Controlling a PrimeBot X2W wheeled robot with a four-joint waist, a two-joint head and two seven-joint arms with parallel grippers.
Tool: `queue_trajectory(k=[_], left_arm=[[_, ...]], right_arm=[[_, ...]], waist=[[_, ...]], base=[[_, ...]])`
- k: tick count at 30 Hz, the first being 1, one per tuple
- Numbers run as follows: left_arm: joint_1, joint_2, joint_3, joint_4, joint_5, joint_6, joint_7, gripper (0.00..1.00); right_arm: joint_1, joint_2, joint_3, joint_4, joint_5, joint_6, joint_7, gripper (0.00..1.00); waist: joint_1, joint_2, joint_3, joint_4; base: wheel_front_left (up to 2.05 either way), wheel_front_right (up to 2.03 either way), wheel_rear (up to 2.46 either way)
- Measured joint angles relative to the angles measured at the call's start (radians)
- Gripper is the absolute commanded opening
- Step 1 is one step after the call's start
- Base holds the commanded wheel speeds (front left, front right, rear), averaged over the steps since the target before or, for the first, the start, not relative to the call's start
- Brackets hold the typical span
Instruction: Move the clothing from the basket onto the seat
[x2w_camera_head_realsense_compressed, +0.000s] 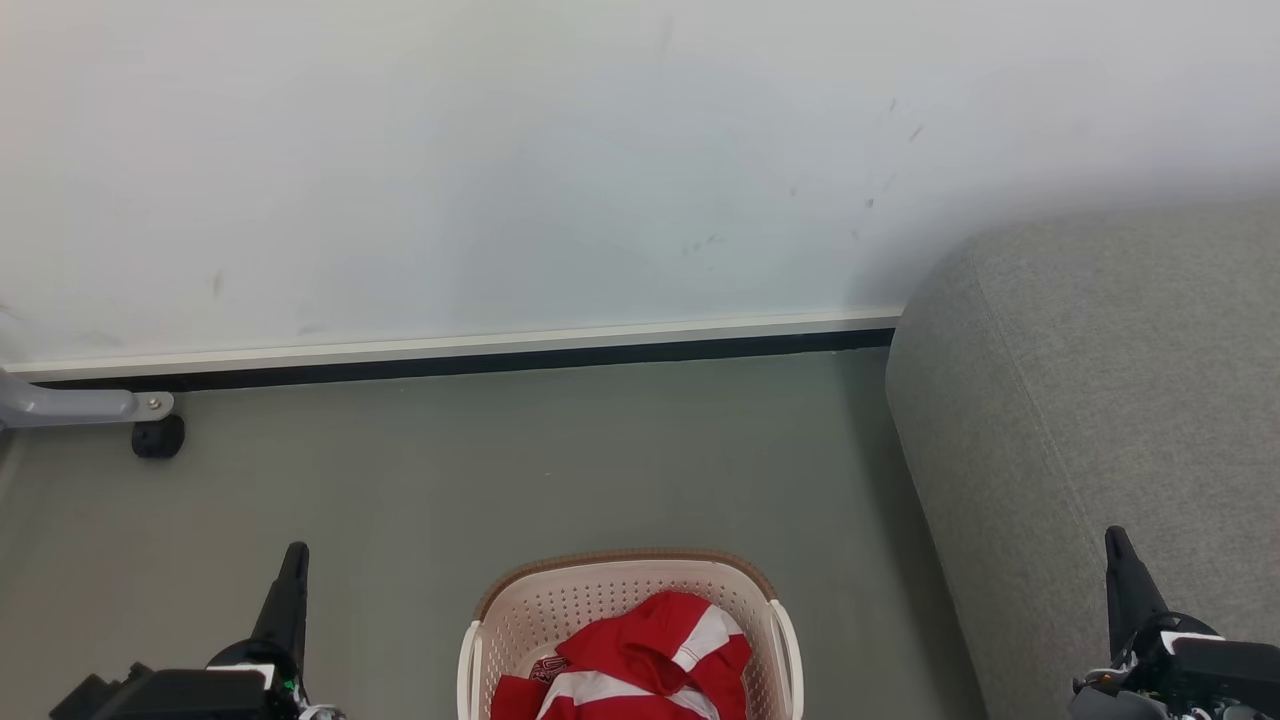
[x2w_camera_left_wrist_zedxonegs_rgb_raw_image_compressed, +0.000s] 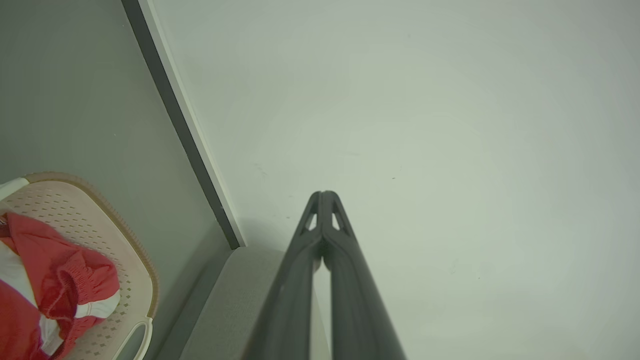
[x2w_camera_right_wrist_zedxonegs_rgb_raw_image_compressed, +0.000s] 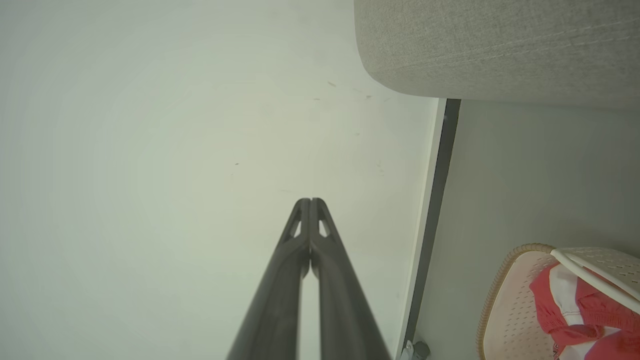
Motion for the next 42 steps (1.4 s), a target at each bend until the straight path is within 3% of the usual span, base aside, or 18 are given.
queue_trajectory(k=[13,14,29,42], left_arm=[[0.000,0.000,0.000,0.000,0.000,0.000,0.000,0.00],[0.002,0.000,-0.001,0.004,0.000,0.001,0.000,1.00],[0.011,-0.007,-0.025,0.033,0.012,0.002,-0.022,1.00],[-0.030,0.030,-0.093,0.032,0.144,0.002,-0.090,1.00]], right_arm=[[0.000,0.000,0.000,0.000,0.000,0.000,0.000,0.00],[0.000,0.001,0.001,0.005,0.000,0.000,0.000,1.00],[0.014,0.010,0.012,0.031,-0.032,-0.002,-0.025,1.00],[-0.012,-0.021,0.068,0.030,-0.163,-0.002,-0.089,1.00]], waist=[[0.0000,0.0000,0.000,0.000],[0.0000,0.0000,0.000,0.000],[0.0000,0.0000,0.003,-0.001],[0.0000,0.0000,0.006,-0.001]], base=[[0.00,0.00,0.00],[0.00,0.00,0.00],[0.00,0.00,0.00],[0.00,0.00,0.00]])
